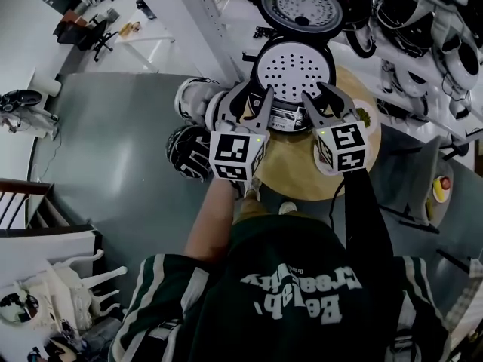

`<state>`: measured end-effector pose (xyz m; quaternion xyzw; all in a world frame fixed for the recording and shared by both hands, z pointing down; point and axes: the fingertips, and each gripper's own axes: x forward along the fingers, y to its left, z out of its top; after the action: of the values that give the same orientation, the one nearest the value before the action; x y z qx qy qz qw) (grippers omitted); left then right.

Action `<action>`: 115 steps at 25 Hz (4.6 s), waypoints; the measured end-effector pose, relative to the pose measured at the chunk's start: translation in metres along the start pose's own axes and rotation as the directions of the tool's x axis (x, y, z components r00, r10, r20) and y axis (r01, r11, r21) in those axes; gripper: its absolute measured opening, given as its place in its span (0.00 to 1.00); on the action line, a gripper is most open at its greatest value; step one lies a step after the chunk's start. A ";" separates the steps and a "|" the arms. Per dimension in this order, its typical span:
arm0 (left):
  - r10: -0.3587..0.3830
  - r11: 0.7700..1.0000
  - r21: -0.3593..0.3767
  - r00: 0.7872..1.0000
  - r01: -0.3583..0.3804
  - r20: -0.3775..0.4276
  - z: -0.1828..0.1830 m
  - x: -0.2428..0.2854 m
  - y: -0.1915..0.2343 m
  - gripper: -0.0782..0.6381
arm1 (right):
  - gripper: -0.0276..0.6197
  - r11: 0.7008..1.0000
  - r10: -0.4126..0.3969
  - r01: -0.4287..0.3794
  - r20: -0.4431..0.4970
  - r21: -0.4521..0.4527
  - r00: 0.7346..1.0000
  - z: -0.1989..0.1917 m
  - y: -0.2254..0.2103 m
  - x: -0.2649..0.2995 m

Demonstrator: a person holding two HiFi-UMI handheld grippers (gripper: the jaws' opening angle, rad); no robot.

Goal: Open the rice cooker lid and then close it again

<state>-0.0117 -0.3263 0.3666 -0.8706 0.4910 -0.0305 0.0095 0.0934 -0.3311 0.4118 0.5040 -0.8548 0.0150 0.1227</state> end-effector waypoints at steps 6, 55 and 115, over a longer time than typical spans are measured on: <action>-0.021 0.999 -0.046 0.999 0.023 0.032 0.023 0.013 0.006 0.29 | 0.30 0.998 -0.028 0.026 0.047 0.051 0.999 0.021 -0.023 -0.008; -0.272 0.950 -0.192 0.954 0.245 -0.127 0.093 0.235 0.097 0.49 | 0.53 0.928 -0.076 0.093 -0.060 0.362 0.995 0.132 -0.183 0.106; -0.374 0.919 -0.292 0.820 0.265 -0.433 -0.142 0.070 0.021 0.52 | 0.45 0.937 0.058 0.091 -0.407 0.337 0.911 -0.095 -0.023 0.044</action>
<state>-0.0023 -0.3957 0.5100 -0.9013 0.3240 -0.1925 -0.2137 0.1120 -0.3661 0.5113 0.5104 -0.7891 0.2705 0.2087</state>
